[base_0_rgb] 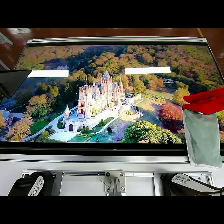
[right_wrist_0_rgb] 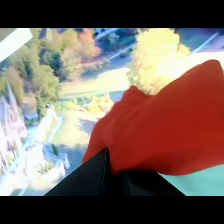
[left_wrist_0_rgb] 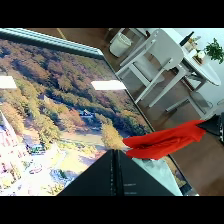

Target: Fold the shirts.

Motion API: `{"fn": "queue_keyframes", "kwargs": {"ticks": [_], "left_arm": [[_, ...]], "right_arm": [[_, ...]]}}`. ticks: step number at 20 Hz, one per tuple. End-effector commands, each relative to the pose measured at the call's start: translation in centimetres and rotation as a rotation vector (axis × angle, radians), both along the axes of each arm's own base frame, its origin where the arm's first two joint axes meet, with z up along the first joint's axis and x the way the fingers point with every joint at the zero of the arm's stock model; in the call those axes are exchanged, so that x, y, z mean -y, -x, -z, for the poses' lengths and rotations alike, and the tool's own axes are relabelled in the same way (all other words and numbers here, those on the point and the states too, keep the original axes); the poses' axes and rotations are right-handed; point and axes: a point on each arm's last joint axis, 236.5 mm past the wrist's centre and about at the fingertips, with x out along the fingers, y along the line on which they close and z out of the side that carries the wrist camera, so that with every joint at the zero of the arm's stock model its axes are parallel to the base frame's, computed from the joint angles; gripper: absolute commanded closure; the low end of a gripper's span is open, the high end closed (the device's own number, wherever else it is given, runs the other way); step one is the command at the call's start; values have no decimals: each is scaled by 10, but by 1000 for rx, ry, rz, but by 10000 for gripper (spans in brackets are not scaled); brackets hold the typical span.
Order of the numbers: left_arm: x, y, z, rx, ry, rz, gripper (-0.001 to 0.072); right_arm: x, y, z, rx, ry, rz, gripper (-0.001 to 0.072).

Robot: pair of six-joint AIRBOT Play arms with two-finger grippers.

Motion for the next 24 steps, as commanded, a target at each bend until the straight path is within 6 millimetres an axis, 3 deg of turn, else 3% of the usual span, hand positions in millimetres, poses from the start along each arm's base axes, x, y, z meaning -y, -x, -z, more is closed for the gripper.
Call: {"fn": "queue_keyframes", "kwargs": {"ticks": [1, 7, 11, 14, 18, 19, 20, 21, 24], "left_arm": [[0, -1, 1, -4, 0, 0, 669], [0, -2, 1, -6, 0, 1, 669], [0, -1, 1, -15, 9, 0, 669], [0, -1, 1, -17, 14, 0, 669], [0, -2, 2, -19, 13, 0, 670], [0, -2, 2, -19, 13, 0, 669], [0, -2, 2, -19, 13, 0, 670], [-1, -2, 2, -20, 11, -2, 669], [-7, -10, 16, -50, -34, -34, 670]], "right_arm": [[5, 49, 32, -245, 26, -3, 639], [38, 143, 64, -677, 54, 268, 639], [22, 179, 96, -795, -50, 295, 639], [7, 211, 137, -892, -121, 318, 639], [3, 238, 188, -923, -149, 444, 616], [5, 239, 198, -917, -136, 456, 495], [6, 238, 204, -907, -131, 456, 190], [5, 235, 208, -891, -132, 451, 60], [10, 213, 204, -796, -133, 446, 51]]}}
